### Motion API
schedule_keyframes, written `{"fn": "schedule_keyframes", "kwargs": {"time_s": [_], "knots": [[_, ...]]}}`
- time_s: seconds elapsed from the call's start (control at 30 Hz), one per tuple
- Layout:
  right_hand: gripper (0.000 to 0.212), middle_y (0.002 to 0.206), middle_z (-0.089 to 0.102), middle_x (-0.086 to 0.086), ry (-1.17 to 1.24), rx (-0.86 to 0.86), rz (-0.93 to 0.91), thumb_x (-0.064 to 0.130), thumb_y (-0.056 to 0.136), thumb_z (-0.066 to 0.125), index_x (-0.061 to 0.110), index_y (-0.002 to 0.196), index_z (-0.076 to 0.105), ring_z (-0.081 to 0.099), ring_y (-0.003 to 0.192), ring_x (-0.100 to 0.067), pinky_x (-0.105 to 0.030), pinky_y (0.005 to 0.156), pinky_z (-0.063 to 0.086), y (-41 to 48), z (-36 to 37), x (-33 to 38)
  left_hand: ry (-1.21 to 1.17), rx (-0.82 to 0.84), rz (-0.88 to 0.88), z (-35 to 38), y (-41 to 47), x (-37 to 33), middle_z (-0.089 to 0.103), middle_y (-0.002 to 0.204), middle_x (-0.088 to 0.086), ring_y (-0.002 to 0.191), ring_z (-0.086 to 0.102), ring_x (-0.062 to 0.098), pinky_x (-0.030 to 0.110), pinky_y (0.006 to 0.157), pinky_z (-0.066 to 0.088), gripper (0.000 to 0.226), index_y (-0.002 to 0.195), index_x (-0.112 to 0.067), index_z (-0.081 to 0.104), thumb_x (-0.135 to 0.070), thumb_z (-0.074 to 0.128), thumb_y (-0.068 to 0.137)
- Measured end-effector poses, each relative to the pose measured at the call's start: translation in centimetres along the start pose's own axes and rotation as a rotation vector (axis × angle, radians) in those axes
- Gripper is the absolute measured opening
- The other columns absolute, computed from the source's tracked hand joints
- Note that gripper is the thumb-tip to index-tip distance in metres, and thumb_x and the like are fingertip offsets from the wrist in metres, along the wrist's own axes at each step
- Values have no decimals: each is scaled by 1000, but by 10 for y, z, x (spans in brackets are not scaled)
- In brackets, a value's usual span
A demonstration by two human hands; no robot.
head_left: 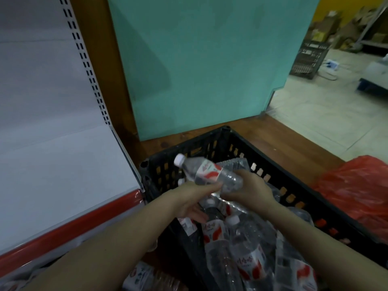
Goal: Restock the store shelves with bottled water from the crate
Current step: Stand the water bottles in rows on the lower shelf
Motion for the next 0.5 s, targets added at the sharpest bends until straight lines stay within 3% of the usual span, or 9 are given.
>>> {"fn": "schedule_keyframes", "kwargs": {"time_s": [0.07,0.13,0.27,0.37,0.43,0.5], "knots": [[53,101,63,5,205,-36,-6,31,70,79,15,115,55,59,82,-9,-16,59,43,-5,-18,6,-58,40,37,11,0,-4,44,139,17,119,50,40,44,91,47,78,139,-22,37,-59,61,75],[43,88,63,8,377,-63,-41,26,68,81,12,100,57,63,77,-7,-17,61,47,-12,-29,19,-205,20,131,19,0,-13,52,134,11,115,56,34,44,93,47,87,134,-25,44,-64,69,60],[28,75,63,11,599,-99,-99,15,69,80,24,82,56,60,63,13,-4,54,44,-22,-34,53,-413,-136,362,10,-19,-33,69,108,4,98,67,24,37,81,55,46,117,-21,60,-33,74,75],[39,90,65,9,676,-64,-146,19,69,81,17,100,57,64,75,4,-7,60,47,-26,-28,79,-354,-202,417,-18,-43,-34,70,105,5,96,66,25,38,81,55,25,103,-23,63,-21,71,79],[48,99,64,8,700,5,-166,20,70,80,15,110,54,62,83,2,-7,63,48,-28,-24,97,-309,-204,465,-41,-63,-31,70,105,6,95,67,25,37,76,56,24,103,-22,62,-18,69,81],[43,104,66,5,718,108,-203,20,73,77,14,110,57,63,92,-3,-12,72,50,-28,-20,118,-282,-214,495,-67,-83,-23,72,100,6,89,69,23,34,70,55,25,105,-20,63,-17,68,81]]}}
Point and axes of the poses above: each hand's wrist, its own y-axis towards the middle knuckle, its own z-axis out of the palm, x = y × z, the point moved 4 cm from there along y, towards the middle knuckle
